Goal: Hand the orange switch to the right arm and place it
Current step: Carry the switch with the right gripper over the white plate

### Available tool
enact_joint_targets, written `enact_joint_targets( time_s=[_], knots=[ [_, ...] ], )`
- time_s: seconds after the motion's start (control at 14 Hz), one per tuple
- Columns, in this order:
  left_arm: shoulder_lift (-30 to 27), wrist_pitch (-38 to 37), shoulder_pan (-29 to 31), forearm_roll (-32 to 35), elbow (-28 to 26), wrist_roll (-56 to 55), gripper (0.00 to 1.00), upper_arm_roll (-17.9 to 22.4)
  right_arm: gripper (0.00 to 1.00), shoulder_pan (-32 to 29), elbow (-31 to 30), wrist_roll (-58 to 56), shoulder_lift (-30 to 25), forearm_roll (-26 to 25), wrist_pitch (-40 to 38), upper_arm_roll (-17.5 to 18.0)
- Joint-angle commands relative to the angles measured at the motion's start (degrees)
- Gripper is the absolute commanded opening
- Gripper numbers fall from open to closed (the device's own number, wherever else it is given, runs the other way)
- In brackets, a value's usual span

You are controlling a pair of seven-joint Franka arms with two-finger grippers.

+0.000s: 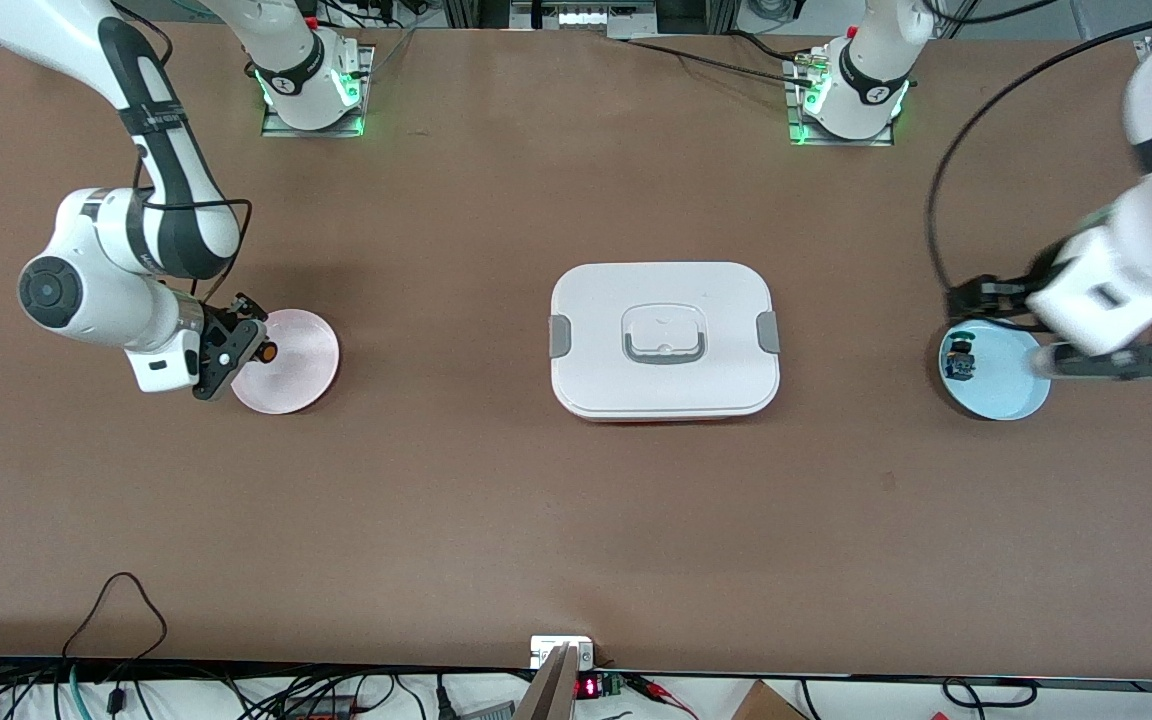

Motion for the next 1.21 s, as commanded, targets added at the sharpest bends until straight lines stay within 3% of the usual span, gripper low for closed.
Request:
enact_joint_targets(
  time_s=[0.0, 0.07, 0.43, 0.57, 1.14],
  knots=[
    [-7.68, 4.94, -0.51, 1.24, -9.96, 7.63, 1.00, 1.72, 0.02, 0.19, -3.08, -3.13, -0.44, -5.01, 6.74, 0.36],
    [-8.73, 5.30, -0.68, 3.96, -12.07, 8.89, 1.00, 1.72, 0.02, 0.20, -3.87, -3.57, -0.26, -5.98, 8.42, 0.36],
    [-12.96, 5.22, -0.59, 4.34, -17.19, 8.64, 1.00, 1.90, 0.02, 1.95, -7.04, -8.92, 1.14, -6.17, 16.59, 0.36],
    [-12.35, 4.95, -0.07, 4.25, -16.93, 8.64, 1.00, 2.07, 0.02, 2.04, -8.27, -11.82, 1.67, -6.17, 20.02, 0.36],
    [-12.35, 2.40, -0.07, 3.81, -15.96, 5.82, 1.00, 1.19, 0.02, 1.95, -9.07, -13.33, 2.99, -8.54, 21.53, 0.36]
  ],
)
